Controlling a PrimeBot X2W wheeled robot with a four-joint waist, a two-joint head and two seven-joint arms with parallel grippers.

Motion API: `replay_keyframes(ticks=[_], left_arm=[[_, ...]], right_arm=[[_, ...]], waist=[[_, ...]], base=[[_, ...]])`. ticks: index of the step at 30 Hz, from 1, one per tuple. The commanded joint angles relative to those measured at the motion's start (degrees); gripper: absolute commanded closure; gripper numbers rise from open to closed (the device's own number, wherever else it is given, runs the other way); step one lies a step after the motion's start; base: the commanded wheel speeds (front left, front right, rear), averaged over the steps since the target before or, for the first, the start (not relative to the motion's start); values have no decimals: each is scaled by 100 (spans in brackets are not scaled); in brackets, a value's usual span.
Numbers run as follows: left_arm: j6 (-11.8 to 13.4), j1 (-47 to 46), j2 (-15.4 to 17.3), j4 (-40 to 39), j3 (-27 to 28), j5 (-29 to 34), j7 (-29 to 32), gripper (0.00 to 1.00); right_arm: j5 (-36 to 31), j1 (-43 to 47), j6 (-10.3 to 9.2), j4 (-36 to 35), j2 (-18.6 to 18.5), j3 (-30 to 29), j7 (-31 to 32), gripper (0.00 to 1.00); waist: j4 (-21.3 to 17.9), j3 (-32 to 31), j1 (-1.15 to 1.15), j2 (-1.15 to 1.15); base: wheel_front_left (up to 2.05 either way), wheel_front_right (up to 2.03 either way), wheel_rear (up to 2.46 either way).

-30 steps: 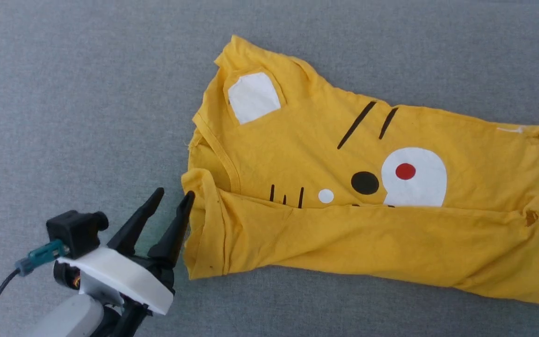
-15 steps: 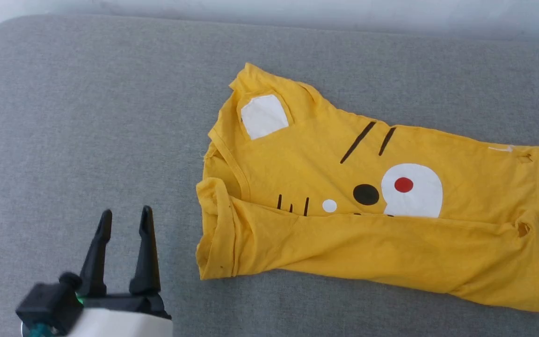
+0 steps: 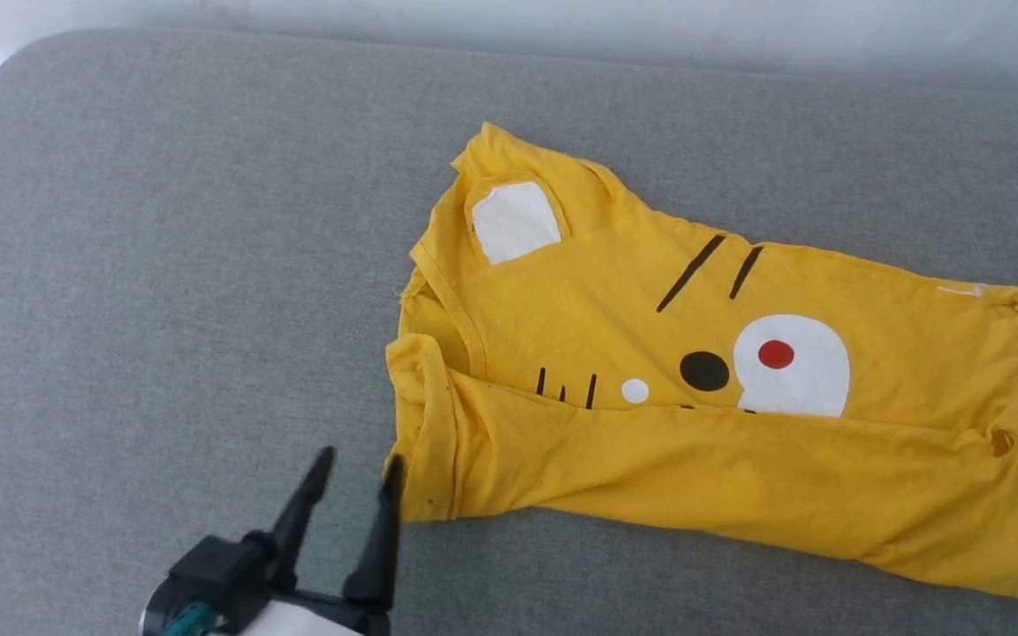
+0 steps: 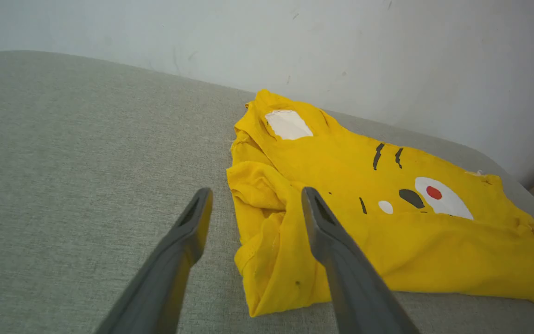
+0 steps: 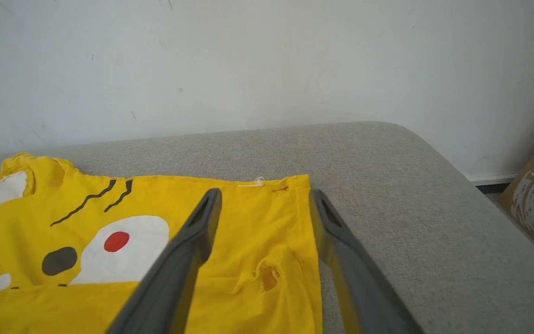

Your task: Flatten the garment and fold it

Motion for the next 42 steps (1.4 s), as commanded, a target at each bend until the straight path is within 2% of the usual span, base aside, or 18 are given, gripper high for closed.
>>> replay_keyframes(ticks=[1,5,11,15,16,17,18,19,25,30,31,33,36,39,42], left_arm=[[-103,-151,79,-41,-77,-57,178,0],[-248,-326,174,-171,-248,-260,811,0],[-142,-486,327,145,-330,-485,1819,0],[-234,-625,313,347,-442,-828,2427,0],[-264,-672,312,387,-466,-893,2538,6],[-287,-709,291,431,-477,-978,2633,50],[-305,-751,279,480,-483,-1038,2703,71],[-313,-791,271,534,-482,-1076,2750,100],[-293,-902,264,613,-344,-1146,2653,100],[-246,-739,370,363,-195,-1172,2529,100],[-201,-639,420,191,-129,-1162,2472,100],[-159,-552,453,33,-102,-1149,2448,100],[-121,-489,477,-145,-106,-1108,2424,100],[-111,-492,463,-240,-149,-1087,2430,100],[-119,-538,445,-245,-191,-1067,2428,100]], right_arm=[[-32,-69,-11,24,16,14,-9,0],[-12,-114,-11,90,20,72,20,0],[8,-222,-11,157,19,168,19,0],[12,-304,-11,191,-11,183,27,0],[16,-329,-11,203,-20,198,28,0],[19,-352,-11,212,-32,218,30,0],[23,-376,-11,221,-47,237,31,0],[22,-398,-11,231,-64,253,35,0],[108,-510,-11,189,-280,338,171,0],[576,-430,-11,33,-485,381,769,0],[821,-255,-11,-91,-595,296,1366,0],[924,-19,-11,-247,-669,145,2027,0],[1099,181,-11,-455,-514,-142,2767,0],[1118,316,-11,-547,-364,-199,3274,0],[1105,281,-11,-448,-219,-209,3441,0]], waist=[[-3,71,1,0],[-27,224,1,0],[-137,489,1,0],[-207,652,1,0],[-225,681,1,0],[-247,716,1,0],[-269,747,1,0],[-287,772,1,0],[-368,823,1,0],[-399,797,1,0],[-395,789,1,0],[-379,789,1,0],[-343,810,1,0],[-307,845,1,0],[-283,873,1,0]], base=[[0,0,0],[0,0,0],[0,0,0],[0,0,0],[0,0,0],[0,0,0],[0,0,0],[0,0,0],[0,0,0],[0,0,0],[0,0,0],[0,0,0],[0,0,0],[0,0,0],[0,0,0]])
